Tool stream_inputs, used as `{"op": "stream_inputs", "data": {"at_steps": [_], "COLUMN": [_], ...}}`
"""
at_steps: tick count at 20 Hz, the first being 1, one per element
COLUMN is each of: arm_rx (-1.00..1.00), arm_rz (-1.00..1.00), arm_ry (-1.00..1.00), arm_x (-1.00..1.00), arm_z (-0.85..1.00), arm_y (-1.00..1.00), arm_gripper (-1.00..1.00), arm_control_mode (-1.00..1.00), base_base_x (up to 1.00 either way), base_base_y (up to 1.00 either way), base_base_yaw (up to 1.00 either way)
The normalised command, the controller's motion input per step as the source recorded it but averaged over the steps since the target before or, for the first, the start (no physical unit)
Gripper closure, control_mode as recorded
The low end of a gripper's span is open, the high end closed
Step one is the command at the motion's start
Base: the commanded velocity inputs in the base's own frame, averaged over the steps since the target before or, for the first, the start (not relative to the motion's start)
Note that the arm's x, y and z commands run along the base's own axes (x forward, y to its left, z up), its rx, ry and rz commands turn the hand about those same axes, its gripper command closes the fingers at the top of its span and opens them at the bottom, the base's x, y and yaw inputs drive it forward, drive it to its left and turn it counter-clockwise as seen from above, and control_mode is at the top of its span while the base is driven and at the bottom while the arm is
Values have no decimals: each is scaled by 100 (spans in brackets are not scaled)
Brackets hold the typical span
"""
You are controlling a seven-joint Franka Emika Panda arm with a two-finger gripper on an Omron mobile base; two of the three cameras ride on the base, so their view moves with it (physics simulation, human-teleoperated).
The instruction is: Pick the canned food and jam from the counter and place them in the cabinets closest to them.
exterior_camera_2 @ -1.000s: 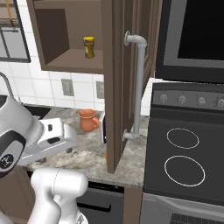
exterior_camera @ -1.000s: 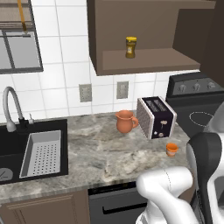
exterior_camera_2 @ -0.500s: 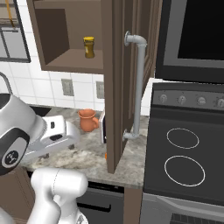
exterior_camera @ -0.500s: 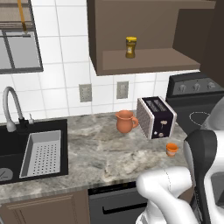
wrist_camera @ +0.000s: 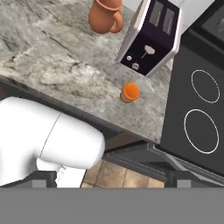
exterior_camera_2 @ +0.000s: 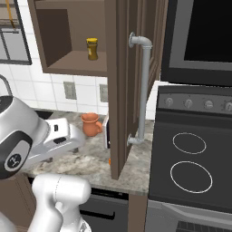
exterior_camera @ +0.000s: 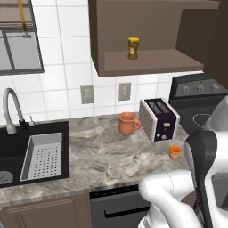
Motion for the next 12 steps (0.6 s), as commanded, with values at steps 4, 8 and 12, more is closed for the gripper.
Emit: {"op": "stream_inputs", "data": {"at_steps": [4,8,12], "arm_rx": [-5,-4,-2], "arm_rz": [0,0,0], "arm_ry": [-5,-6,-8], "arm_x": [6,6,1], "arm_z": [-32,-39,-47], "arm_y": [0,-3,-9], "arm_gripper": [-100,-100,-100], "arm_control_mode": [-100,-100,-100], "base_base_x": [0,0,0], "base_base_y": [0,0,0], "base_base_yaw": [0,0,0]}}
